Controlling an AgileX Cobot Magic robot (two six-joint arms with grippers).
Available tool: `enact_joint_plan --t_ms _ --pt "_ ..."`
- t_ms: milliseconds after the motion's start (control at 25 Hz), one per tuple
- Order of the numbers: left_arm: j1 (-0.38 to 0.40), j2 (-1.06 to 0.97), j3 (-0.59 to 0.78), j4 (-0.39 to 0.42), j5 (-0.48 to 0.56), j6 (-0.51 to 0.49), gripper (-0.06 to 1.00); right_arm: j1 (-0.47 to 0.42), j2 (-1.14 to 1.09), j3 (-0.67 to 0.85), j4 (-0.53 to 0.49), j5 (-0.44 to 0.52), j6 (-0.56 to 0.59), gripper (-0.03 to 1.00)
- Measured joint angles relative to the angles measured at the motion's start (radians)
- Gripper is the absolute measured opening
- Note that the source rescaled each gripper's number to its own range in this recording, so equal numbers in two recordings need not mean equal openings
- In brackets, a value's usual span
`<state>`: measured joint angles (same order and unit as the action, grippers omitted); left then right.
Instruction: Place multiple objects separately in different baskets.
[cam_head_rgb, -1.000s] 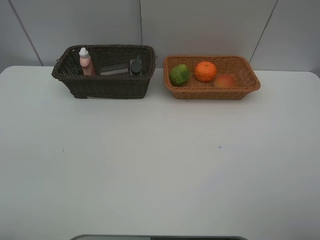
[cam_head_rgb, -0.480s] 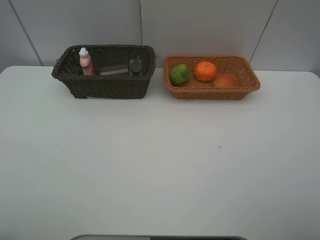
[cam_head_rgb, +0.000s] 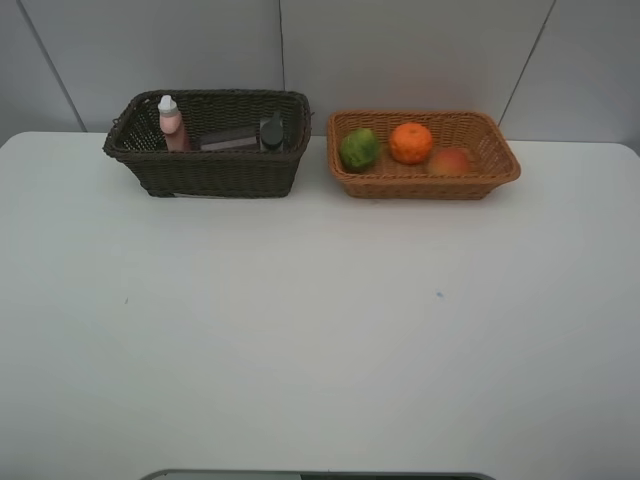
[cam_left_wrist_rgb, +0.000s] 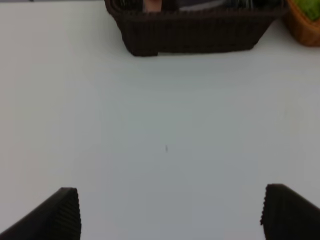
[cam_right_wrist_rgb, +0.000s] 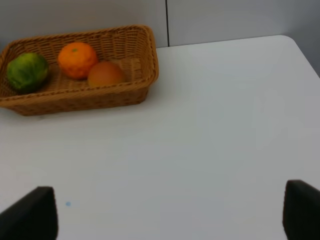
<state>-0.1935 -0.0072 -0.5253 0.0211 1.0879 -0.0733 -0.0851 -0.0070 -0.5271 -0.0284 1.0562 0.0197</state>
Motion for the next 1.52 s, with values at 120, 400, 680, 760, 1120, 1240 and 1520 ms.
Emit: enact_joint_plan --t_ms 120,400,680,760,1120,1240,1520 --pt "0.000 -0.001 0.011 -0.008 -0.006 0.016 0.93 0.000 0.000 0.000 0.000 0.000 0.000 1.00" --pt "0.000 -0.001 0.021 -0.008 -0.020 0.034 0.93 0.000 0.000 0.000 0.000 0.000 0.000 1.00" --pt "0.000 -0.001 0.021 -0.008 -0.020 0.034 0.93 0.000 0.000 0.000 0.000 0.000 0.000 1.00" --pt "0.000 -0.001 0.021 -0.008 -0.020 0.034 0.93 0.000 0.000 0.000 0.000 0.000 0.000 1.00" --pt "0.038 -0.001 0.021 -0.008 -0.021 0.035 0.92 0.000 0.000 0.000 0.000 0.000 0.000 1.00" --pt "0.097 -0.001 0.021 -0.008 -0.021 0.037 0.92 0.000 0.000 0.000 0.000 0.000 0.000 1.00" --pt "0.150 -0.001 0.021 -0.008 -0.023 0.037 0.92 0.000 0.000 0.000 0.000 0.000 0.000 1.00"
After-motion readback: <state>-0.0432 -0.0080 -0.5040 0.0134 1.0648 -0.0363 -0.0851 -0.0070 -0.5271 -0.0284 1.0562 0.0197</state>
